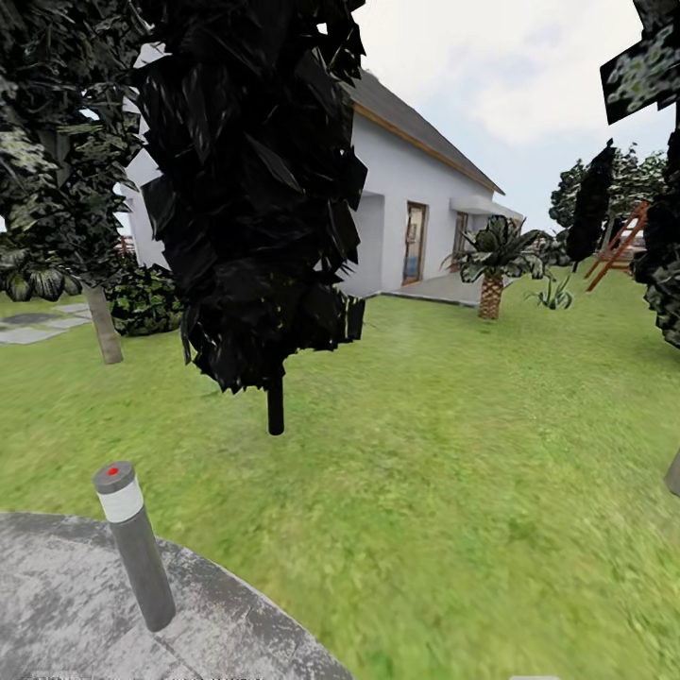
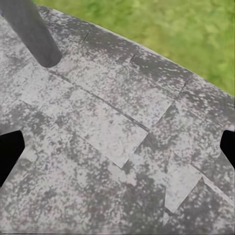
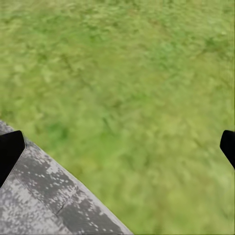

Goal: In the garden, pick up the pesticide atomizer on the floor and spray pesticide onto both trees until each tree trunk is fully covered.

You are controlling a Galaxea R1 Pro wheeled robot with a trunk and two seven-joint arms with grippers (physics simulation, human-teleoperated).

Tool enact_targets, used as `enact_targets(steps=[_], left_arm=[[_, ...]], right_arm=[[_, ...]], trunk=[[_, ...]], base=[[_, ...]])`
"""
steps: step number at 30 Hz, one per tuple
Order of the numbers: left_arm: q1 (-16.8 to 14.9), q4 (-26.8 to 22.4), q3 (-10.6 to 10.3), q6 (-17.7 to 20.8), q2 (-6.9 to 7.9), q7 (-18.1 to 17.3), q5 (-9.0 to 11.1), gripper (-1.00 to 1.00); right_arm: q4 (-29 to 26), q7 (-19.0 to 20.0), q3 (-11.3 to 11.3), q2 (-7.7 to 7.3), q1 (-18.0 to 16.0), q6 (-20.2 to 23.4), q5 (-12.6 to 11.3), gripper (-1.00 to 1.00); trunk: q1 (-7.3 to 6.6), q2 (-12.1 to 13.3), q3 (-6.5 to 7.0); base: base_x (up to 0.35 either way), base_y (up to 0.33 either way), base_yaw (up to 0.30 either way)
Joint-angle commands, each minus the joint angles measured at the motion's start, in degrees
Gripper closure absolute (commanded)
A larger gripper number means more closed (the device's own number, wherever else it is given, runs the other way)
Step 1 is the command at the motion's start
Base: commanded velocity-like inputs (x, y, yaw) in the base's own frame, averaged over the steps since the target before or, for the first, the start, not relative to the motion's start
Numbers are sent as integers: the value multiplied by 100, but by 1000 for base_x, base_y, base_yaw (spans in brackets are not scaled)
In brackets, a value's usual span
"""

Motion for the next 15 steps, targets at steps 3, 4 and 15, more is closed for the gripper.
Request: enact_targets(steps=[3,4,15], left_arm=[[0,0,0,0,0,0,0,-100],[0,0,0,-2,0,0,0,-100],[0,0,0,0,0,0,0,-100]], right_arm=[[3,3,0,3,0,0,0,-100],[4,3,0,3,0,0,0,-100],[5,13,0,3,0,0,0,-100]], trunk=[[0,0,15],[0,0,20],[0,0,73]], base=[[0,0,251],[0,0,251],[0,0,251]])
